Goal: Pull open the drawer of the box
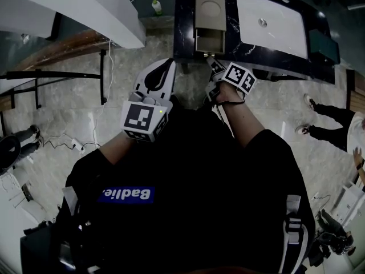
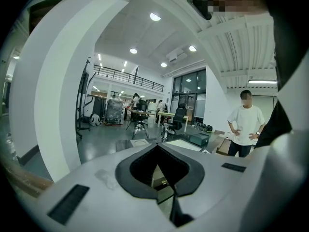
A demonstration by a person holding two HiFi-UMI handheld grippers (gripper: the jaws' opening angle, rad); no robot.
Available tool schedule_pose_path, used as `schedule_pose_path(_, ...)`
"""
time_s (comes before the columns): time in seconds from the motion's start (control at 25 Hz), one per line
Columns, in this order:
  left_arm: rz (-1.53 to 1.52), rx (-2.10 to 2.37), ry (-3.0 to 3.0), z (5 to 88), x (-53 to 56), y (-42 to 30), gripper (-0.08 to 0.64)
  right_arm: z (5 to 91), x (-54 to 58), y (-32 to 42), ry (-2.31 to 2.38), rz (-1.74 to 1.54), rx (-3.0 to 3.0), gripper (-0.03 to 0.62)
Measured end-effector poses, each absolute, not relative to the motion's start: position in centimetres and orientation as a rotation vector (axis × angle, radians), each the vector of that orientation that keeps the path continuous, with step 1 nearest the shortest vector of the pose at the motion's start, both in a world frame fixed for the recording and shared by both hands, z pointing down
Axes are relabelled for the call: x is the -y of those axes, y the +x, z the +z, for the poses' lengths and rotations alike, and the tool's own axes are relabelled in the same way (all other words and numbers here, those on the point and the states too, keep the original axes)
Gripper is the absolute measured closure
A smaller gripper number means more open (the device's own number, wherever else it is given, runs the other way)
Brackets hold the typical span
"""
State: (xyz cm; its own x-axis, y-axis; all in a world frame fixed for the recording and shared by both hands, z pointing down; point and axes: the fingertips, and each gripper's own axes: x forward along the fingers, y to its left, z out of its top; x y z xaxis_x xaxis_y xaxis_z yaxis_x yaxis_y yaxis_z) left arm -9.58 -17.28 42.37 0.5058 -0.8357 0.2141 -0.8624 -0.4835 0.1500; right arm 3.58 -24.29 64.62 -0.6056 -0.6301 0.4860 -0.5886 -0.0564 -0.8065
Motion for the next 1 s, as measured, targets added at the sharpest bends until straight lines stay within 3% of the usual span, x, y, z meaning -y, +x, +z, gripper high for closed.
schedule_pose_path(0.4,0.119,1.335,2.513,43.2,16.5,-9.3,0.568,64.1,19.7,6.8,-1.596,-1.700,-2.094,0.529)
schedule_pose_path(0.84,0.074,1.368,2.576,41.4,13.9,-5.4,0.568,49.8,18.9,7.4,-1.896,-0.619,-2.640,0.529)
schedule_pose_path(1.0,0.107,1.464,2.528,41.1,11.9,-3.0,0.568,47.2,16.3,8.0,-1.892,-0.378,-2.790,0.529)
